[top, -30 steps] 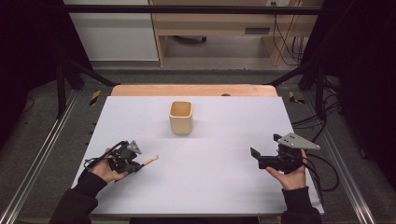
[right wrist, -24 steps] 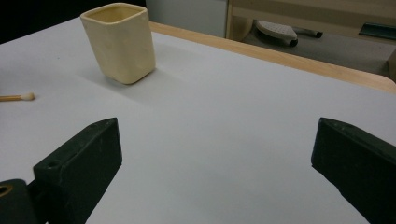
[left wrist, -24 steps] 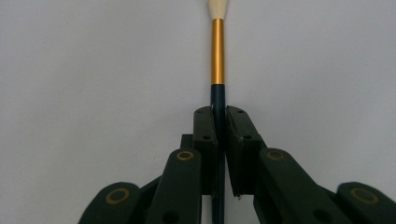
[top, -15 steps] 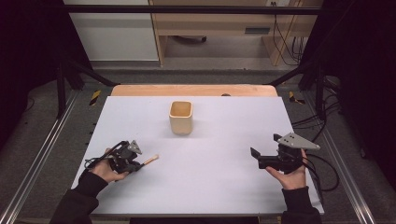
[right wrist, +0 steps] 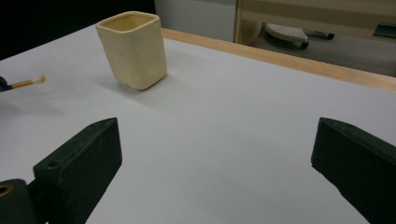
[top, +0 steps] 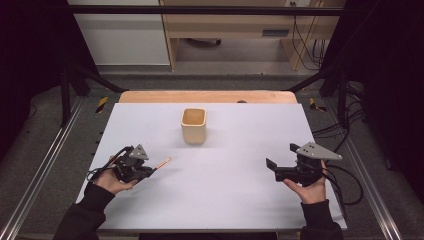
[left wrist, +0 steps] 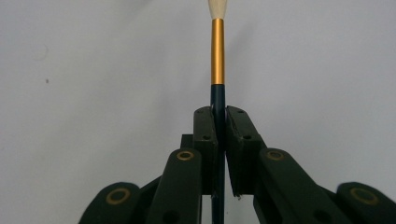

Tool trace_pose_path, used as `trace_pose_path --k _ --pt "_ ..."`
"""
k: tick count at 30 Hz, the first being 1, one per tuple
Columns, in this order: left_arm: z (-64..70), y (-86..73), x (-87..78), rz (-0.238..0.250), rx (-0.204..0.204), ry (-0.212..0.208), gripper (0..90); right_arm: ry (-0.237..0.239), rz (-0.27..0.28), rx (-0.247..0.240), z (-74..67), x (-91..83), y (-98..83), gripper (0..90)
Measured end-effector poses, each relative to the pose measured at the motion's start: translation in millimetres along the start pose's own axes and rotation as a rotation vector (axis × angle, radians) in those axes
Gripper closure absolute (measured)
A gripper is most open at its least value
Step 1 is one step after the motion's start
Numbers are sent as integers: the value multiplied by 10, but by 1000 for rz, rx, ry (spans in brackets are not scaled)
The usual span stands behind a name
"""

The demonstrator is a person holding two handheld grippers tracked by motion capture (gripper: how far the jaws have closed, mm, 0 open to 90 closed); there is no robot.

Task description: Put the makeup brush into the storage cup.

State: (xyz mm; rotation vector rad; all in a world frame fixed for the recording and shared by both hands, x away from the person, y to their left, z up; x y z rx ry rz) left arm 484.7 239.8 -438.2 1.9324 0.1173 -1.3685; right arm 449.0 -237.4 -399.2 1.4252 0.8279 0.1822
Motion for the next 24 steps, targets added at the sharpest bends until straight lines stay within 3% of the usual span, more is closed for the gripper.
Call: trace_pose_path --k 1,9,14,24 --pt "28 6 -33 40 -11 15 823 0 -3 -7 -11 0 0 20" --pt "90 -11 -71 131 -42 43 823 8 1 -10 -57 19 9 20" --pt "96 -9 -102 202 -87 49 823 7 -2 -8 -72 43 7 25" --pt "129 -8 -97 270 -135 81 824 11 -6 0 -111 102 11 33"
Point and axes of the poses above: each handheld gripper's, and its own axes: x roughly forward along the jaws, y roughly out of its top, z roughly to its right, the point moved 2 cm from there along x, roughly forward along the jaws, and after that the axes turned 6 degrees about y, right-handed, at the moved point
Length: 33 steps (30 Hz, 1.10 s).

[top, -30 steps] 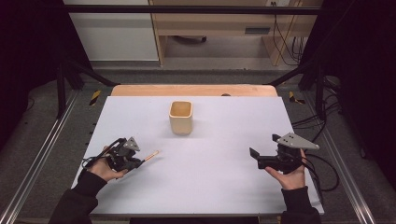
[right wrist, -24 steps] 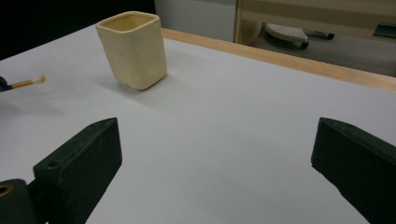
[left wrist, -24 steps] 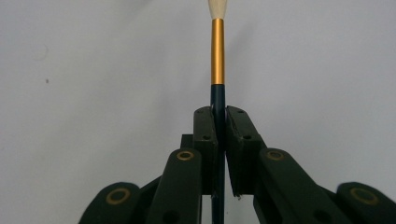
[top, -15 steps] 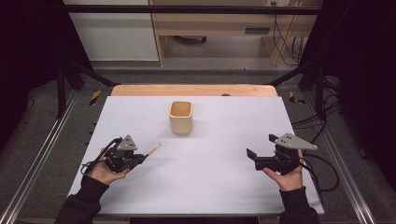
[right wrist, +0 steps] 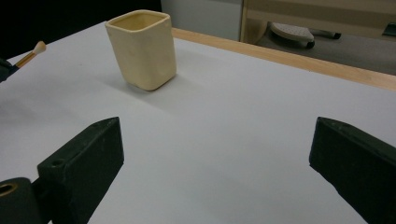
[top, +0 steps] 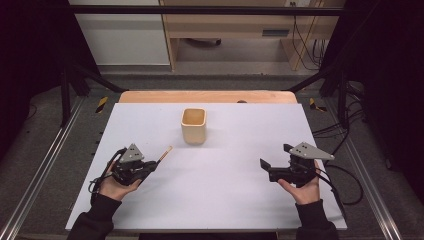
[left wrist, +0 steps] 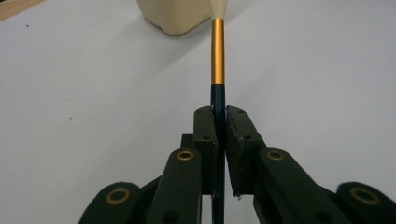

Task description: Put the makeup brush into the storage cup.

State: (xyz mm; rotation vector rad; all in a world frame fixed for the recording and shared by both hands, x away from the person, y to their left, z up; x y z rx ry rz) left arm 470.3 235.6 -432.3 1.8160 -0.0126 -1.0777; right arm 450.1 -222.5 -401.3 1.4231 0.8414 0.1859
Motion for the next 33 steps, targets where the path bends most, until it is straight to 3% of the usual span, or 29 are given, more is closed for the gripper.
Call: trace_pose_path --k 8,13,17,23,33 --pt "49 10 -19 71 -57 15 823 7 15 21 -18 18 3 35" --pt "84 -6 25 74 -73 25 823 12 16 31 -29 45 0 35" --pt "92 8 2 106 -99 39 823 19 21 37 -47 69 14 37" --pt "119 20 -24 153 -142 64 823 55 40 37 -163 166 105 46" --pt "189 35 -10 186 -180 85 823 90 52 36 -313 303 178 54"
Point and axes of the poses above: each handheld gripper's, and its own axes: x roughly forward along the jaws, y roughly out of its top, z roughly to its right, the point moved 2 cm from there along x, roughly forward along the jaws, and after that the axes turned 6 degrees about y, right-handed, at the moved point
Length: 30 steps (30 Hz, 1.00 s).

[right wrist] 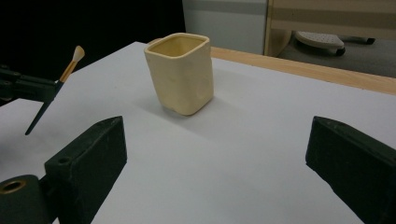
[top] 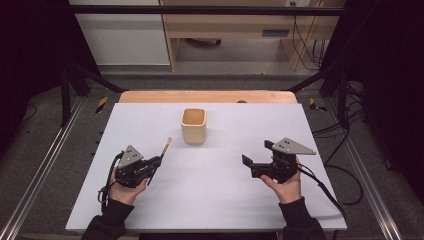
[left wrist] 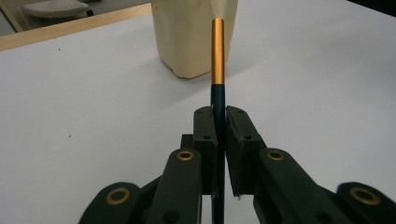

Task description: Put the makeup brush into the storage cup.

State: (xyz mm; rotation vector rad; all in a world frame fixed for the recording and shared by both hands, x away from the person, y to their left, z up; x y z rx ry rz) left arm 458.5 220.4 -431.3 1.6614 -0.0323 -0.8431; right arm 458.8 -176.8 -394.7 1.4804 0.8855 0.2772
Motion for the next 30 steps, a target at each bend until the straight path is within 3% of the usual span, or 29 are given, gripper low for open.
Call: trace_pose_path --k 14,30 --pt "110 32 -20 52 -31 25 823 32 23 56 -60 96 22 71" --pt "270 54 13 87 -35 29 823 69 23 54 -190 273 58 83"
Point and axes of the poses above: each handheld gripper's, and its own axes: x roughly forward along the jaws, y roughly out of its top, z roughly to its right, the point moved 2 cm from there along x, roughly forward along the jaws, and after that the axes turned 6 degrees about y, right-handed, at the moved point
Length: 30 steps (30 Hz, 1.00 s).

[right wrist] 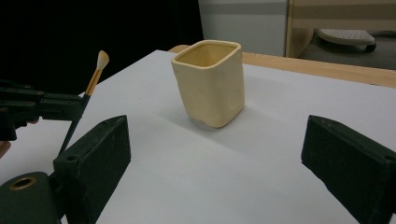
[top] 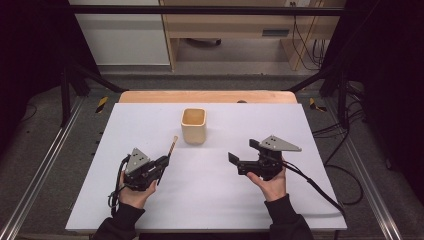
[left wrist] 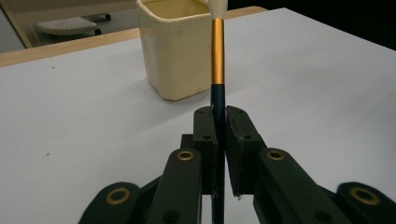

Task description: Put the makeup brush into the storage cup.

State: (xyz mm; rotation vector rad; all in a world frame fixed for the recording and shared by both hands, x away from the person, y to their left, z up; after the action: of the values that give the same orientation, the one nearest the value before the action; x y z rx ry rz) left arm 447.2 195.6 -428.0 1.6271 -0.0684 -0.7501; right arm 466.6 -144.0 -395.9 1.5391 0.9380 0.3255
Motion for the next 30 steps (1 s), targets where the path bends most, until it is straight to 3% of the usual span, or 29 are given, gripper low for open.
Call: trace_pose_path --k 14,30 --pt "140 52 8 34 -9 -7 823 30 21 23 -61 87 25 103" --pt "356 95 102 34 -3 -34 823 84 42 62 -180 257 -41 159"
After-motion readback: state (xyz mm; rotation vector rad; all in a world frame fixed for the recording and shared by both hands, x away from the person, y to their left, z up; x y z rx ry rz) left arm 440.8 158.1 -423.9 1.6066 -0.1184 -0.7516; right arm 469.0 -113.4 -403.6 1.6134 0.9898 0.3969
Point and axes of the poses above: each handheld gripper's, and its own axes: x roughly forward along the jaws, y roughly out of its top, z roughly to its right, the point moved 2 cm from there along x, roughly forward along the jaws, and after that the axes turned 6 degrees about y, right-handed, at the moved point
